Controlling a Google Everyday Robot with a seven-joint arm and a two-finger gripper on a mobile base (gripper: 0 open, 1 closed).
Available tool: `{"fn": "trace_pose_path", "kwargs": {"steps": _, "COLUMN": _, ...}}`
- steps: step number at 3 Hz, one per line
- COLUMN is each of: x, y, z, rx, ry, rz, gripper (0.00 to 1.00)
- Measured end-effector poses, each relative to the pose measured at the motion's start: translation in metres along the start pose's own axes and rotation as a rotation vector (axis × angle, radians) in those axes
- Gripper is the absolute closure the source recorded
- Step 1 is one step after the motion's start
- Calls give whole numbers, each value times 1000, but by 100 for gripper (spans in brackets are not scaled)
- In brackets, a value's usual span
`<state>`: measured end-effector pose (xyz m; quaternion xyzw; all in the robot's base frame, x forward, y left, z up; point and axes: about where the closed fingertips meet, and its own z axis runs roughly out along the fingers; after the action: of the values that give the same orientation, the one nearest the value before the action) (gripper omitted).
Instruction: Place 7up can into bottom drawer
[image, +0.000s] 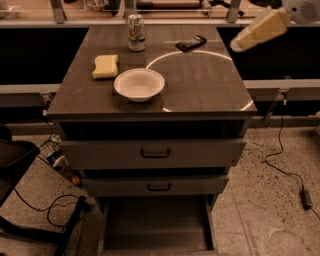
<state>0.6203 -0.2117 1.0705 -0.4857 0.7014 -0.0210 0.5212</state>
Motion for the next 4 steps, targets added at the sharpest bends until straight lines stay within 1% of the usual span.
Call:
{"fn": "trace_pose_path", "kwargs": {"steps": 1, "x": -23, "y": -49, "z": 55, "rx": 80, "ry": -186, "rz": 125, "gripper": 0}}
{"fn": "trace_pose_path", "kwargs": {"steps": 2, "x": -24, "y": -49, "z": 60, "rx": 77, "ry": -191, "rz": 133, "gripper": 0}}
{"fn": "trace_pose_path", "kwargs": {"steps": 3, "x": -27, "y": -51, "z": 92, "rx": 62, "ry": -226, "rz": 175, "gripper": 0}}
{"fn": "trace_pose_path", "kwargs": {"steps": 4, "x": -26, "y": -55, "z": 160, "rx": 49, "ry": -256, "rz": 257, "gripper": 0}}
